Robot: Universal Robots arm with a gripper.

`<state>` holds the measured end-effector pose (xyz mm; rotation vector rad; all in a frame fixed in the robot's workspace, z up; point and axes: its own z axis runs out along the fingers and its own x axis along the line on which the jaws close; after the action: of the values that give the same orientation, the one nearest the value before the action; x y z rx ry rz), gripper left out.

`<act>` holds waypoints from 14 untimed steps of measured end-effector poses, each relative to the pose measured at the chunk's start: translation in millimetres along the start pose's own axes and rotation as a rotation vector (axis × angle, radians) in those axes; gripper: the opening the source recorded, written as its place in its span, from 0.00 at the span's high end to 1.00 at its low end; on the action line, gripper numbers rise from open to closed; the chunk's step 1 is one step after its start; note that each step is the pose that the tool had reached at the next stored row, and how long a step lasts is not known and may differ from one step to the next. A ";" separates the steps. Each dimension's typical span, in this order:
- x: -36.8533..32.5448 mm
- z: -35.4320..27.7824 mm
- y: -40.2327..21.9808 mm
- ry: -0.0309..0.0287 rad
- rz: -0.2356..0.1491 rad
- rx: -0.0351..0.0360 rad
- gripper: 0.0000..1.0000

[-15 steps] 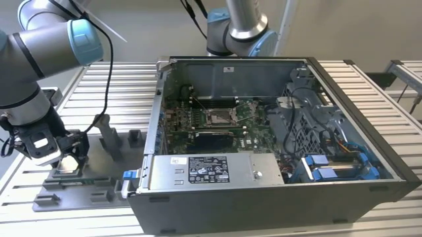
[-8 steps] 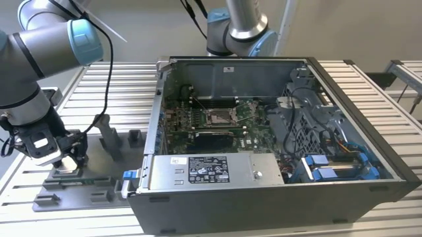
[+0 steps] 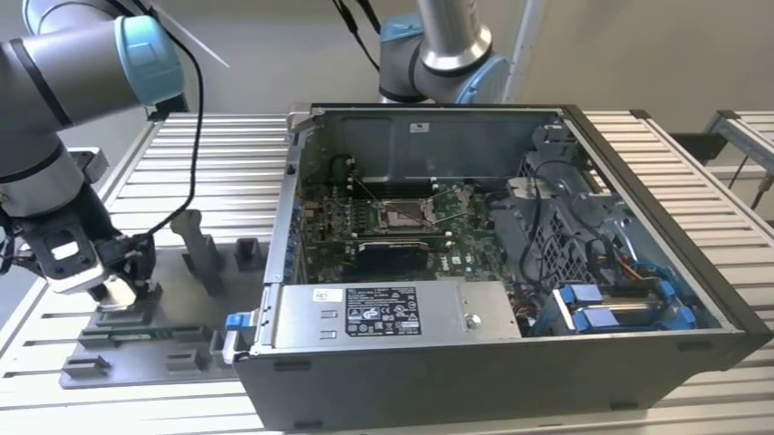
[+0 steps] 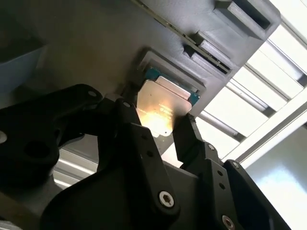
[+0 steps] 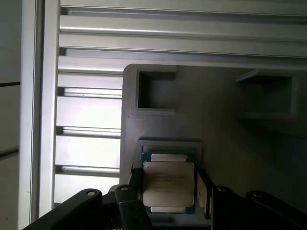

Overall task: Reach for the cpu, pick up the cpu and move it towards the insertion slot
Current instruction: 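Pick up the cpu and move it towards the insertion slot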

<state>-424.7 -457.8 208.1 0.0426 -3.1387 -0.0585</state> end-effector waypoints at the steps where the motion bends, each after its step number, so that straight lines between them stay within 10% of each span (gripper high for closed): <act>1: 0.0 -4.6 0.2 0.0000 0.000 0.0000 1.00; 14: 0.1 -63.7 2.4 0.0000 0.000 0.0000 1.00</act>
<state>-424.7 -457.8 271.8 0.0424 -3.1387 -0.0585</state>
